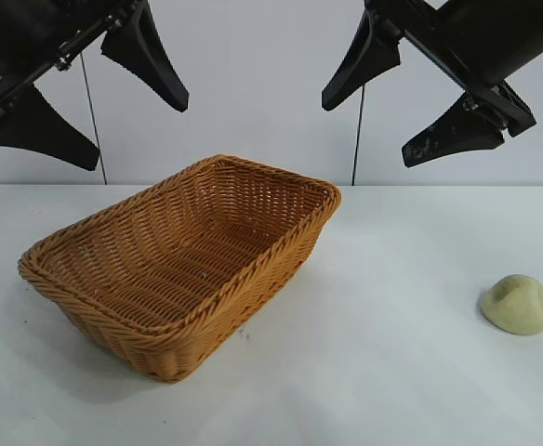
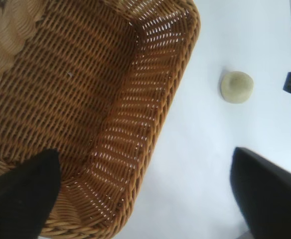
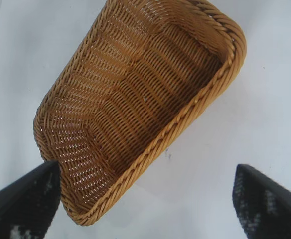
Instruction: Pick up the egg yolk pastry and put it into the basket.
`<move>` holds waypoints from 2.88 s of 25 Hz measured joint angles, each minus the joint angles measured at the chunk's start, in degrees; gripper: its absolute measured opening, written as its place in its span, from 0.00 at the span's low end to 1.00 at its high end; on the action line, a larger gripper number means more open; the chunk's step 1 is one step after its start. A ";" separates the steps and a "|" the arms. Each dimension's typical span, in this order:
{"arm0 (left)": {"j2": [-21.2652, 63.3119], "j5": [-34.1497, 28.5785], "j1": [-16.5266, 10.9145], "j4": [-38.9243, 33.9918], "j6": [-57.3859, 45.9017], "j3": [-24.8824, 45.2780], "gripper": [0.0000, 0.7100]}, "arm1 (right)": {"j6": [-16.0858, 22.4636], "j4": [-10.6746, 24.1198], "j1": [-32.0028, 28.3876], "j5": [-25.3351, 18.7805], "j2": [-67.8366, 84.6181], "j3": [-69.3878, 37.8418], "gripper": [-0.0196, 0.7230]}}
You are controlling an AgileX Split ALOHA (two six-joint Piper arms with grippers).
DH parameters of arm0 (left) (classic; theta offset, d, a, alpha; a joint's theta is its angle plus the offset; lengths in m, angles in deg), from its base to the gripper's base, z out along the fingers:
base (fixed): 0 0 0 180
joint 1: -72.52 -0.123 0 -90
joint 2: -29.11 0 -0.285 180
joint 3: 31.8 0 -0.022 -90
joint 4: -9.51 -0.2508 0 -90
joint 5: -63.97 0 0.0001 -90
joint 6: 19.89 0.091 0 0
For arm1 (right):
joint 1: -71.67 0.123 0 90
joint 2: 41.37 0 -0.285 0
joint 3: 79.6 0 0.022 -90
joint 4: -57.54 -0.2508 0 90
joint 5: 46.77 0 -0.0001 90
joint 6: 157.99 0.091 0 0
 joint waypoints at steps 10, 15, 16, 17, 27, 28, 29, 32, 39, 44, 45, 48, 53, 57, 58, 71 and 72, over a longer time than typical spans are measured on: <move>0.00 0.00 0.00 0.00 0.00 0.00 0.94 | 0.00 0.00 0.00 0.00 0.00 0.00 0.93; 0.00 0.00 0.00 0.00 0.09 0.00 0.94 | -0.05 0.00 0.00 0.00 0.00 0.00 0.93; 0.00 0.00 0.00 0.00 0.09 0.00 0.94 | -0.05 0.00 0.00 0.00 0.00 0.00 0.93; 0.00 0.00 0.00 0.00 0.09 0.00 0.94 | -0.05 0.00 0.00 0.00 0.00 0.00 0.93; 0.00 -0.11 0.00 -0.07 -2.26 0.00 0.94 | -0.05 0.00 0.00 0.00 0.00 0.00 0.93; 0.12 -0.12 0.00 -0.47 -3.00 0.00 0.94 | -0.05 0.00 0.00 0.00 0.00 0.00 0.93; 0.47 -0.32 0.00 -1.16 -4.02 0.00 0.94 | -0.05 0.00 0.00 0.00 0.00 0.00 0.93; 2.35 -1.67 0.00 -3.92 -7.96 0.06 0.94 | -0.05 0.00 0.00 0.00 0.00 0.00 0.93; 10.82 -2.51 2.86 -10.05 -22.19 7.88 0.94 | -0.05 0.00 0.00 0.05 0.00 0.00 0.93; 13.10 0.56 7.31 -20.11 -40.96 12.79 0.94 | -0.05 0.00 0.00 0.42 0.00 0.00 0.93; 12.72 1.30 7.52 -22.72 -44.54 13.14 0.94 | -0.05 0.00 0.00 0.42 0.00 0.00 0.93; 11.32 1.91 7.82 -29.12 -55.71 13.37 0.94 | -0.05 0.00 0.00 0.43 0.00 0.00 0.93; 7.64 3.52 7.82 -33.29 -67.79 13.37 0.94 | -0.05 0.00 0.00 0.48 0.00 0.00 0.93; 2.96 5.72 7.82 -33.42 -71.51 13.37 0.94 | -0.05 0.00 0.00 0.48 0.00 0.00 0.93; 1.60 6.54 7.82 -33.42 -71.94 13.37 0.94 | -0.05 0.00 0.00 0.48 0.00 0.00 0.93; -13.53 18.80 7.82 -33.33 -72.65 13.37 0.94 | -0.05 0.00 0.00 0.49 0.00 0.00 0.93; -13.80 18.80 7.82 -33.10 -72.65 13.37 0.94 | -0.05 0.00 0.00 0.49 0.00 0.00 0.93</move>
